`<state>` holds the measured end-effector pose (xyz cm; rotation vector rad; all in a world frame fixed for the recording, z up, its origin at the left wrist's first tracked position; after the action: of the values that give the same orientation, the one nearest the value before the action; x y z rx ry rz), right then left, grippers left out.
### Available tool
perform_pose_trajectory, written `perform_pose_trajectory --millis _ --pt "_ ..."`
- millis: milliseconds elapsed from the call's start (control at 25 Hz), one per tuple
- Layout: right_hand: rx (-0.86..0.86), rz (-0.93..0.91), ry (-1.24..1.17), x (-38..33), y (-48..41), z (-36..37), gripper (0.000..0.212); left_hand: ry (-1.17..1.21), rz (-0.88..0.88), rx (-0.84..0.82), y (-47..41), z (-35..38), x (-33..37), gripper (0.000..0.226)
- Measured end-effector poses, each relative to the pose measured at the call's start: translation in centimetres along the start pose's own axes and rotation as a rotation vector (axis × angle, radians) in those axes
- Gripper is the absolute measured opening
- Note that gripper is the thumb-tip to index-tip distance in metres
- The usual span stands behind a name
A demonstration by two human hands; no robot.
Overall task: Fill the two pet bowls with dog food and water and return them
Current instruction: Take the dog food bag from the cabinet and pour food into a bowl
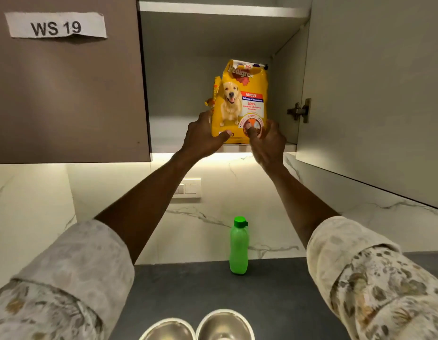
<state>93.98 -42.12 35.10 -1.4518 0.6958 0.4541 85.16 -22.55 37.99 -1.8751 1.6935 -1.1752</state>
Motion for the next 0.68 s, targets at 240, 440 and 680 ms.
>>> perform_pose_trajectory --millis 240,440,680 --pt "-0.008 0.058 0.317 3.1 -4.3 1.0 0.068 0.301 -0.231 -0.334 -5.7 5.9 -2.2 0.081" --pt "-0.035 0.089 0.391 3.9 -5.3 1.3 0.077 0.515 -0.339 -0.339 -6.1 7.5 -3.1 0.083" --pt "-0.075 0.087 0.323 3.5 -4.5 0.2 0.072 0.457 -0.360 -0.301 -4.5 6.1 -2.8 0.097"
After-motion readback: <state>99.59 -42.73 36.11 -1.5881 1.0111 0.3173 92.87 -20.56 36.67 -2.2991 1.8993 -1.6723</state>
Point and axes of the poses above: each hand's wrist, its own y-axis away from the middle knuckle, its own z-axis out of the palm, x = y × z, the point moved 9 cm from there along -y, towards the middle knuckle, and after that the axes turned 10 degrees about -y, right-handed, at the moved point
